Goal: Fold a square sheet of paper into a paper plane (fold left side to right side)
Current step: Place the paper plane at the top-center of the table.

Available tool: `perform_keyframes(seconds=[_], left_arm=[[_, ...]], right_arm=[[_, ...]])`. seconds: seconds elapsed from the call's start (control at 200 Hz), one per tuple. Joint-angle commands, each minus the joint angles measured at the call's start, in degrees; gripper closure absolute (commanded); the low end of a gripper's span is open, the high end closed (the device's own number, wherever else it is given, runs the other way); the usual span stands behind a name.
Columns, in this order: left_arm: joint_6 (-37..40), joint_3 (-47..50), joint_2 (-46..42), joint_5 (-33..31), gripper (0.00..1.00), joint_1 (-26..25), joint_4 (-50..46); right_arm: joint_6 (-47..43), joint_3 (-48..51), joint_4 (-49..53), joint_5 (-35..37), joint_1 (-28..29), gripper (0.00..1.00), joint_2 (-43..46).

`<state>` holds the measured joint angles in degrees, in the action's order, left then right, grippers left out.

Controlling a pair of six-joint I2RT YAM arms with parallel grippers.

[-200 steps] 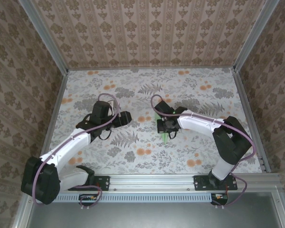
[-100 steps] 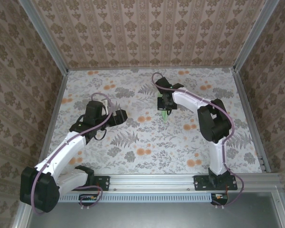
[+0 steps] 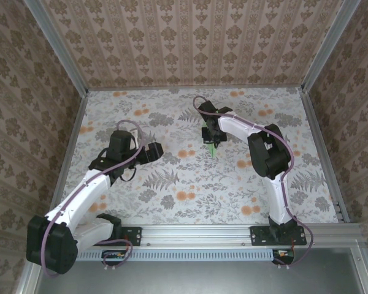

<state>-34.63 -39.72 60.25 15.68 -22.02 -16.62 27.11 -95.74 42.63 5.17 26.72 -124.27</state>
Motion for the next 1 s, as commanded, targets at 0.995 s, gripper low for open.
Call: perform_keyframes(seconds=[0.995], left_arm=[[2.8,-5.9,0.2,7.3,0.04,8.1,-2.9]], right_arm=[[-2.3,1.5,6.8,2.8,1.6,0.57,15.9]])
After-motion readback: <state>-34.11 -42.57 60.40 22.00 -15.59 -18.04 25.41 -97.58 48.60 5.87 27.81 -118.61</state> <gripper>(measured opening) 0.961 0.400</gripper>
